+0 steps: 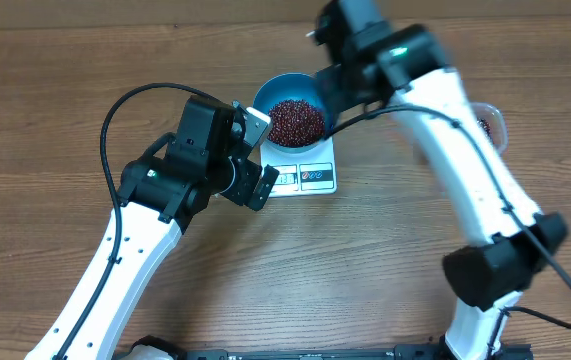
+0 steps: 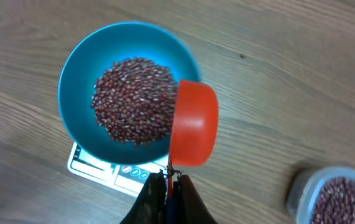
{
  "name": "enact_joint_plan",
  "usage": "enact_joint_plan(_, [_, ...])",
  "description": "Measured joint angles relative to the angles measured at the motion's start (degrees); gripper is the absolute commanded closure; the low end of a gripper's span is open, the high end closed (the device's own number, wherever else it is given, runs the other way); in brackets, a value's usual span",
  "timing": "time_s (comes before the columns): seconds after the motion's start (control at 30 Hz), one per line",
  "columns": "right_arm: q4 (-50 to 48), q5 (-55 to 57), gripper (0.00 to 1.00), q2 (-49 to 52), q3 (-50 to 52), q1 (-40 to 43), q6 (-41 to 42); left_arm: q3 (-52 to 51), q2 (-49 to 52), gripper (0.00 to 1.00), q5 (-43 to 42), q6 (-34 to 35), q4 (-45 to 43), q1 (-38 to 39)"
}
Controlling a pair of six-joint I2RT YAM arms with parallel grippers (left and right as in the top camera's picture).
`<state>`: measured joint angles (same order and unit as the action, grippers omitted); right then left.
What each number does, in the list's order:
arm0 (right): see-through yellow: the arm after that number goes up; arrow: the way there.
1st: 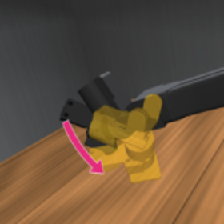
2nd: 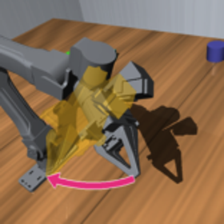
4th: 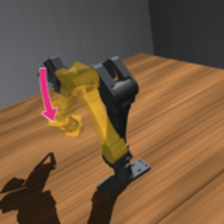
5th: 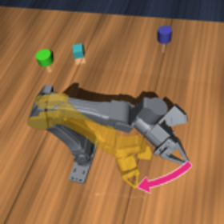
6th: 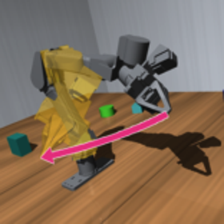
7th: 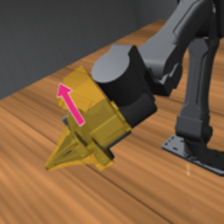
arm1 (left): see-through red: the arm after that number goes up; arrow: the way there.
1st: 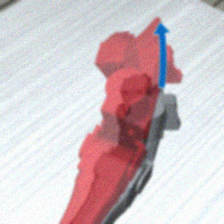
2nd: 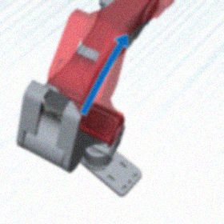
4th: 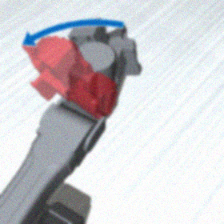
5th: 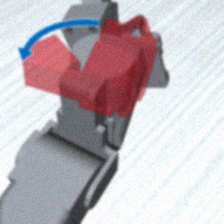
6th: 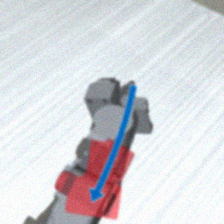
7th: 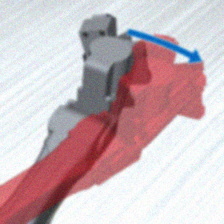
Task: Scoop item into bowl and weigh 150g on scale
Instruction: 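Tip the scoop to pour beans into the blue bowl, then move the empty scoop right back to the bean container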
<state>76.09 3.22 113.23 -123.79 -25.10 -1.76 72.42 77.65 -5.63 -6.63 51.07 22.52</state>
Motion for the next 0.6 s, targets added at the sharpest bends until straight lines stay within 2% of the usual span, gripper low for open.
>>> enact_joint_plan(0.33, [6.7, -18.8, 0.96, -7.0, -0.6, 25.4, -2.4, 0.0, 0.0, 0.00, 0.0, 0.0, 0.0, 0.0])
enact_joint_plan(0.6, [11.0, -23.4, 0.96, -7.0, -0.4, 42.4, -2.8, 0.0, 0.0, 0.01, 0.0, 0.0, 0.0, 0.0])
